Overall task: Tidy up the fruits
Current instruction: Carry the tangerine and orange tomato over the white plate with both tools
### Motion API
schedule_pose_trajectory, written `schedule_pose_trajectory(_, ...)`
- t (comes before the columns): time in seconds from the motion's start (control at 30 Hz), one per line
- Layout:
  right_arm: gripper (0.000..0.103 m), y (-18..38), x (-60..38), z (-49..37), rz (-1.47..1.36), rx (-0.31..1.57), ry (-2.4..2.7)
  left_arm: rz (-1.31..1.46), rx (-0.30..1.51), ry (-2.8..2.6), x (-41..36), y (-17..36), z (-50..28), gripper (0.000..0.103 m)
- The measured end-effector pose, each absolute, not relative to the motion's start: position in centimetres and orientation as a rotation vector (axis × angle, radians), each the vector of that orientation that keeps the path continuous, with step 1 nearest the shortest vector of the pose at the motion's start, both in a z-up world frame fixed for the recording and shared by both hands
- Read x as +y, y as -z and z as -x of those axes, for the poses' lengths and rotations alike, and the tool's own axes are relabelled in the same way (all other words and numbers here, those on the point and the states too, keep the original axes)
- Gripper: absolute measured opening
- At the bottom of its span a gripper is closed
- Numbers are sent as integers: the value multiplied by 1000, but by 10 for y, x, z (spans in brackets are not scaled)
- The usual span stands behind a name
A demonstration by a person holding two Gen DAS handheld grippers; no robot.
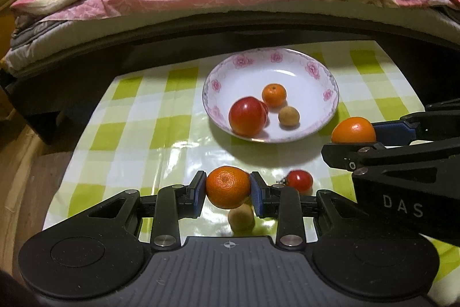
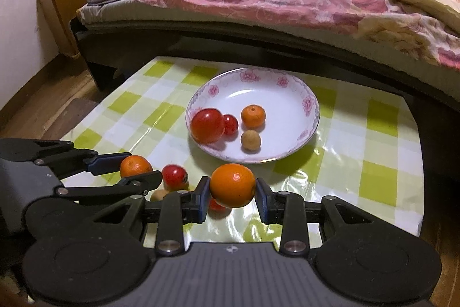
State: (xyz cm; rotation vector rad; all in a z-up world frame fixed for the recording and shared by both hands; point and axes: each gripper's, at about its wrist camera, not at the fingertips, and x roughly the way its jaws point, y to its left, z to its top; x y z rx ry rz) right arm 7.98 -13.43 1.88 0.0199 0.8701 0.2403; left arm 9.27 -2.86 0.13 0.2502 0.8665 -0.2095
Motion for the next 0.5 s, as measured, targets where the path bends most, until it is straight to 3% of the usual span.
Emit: schedule_pose_trajectory(0.5, 36, -21, -150, -116, -78, 852, -213, -253, 844, 219, -38, -7, -133, 40)
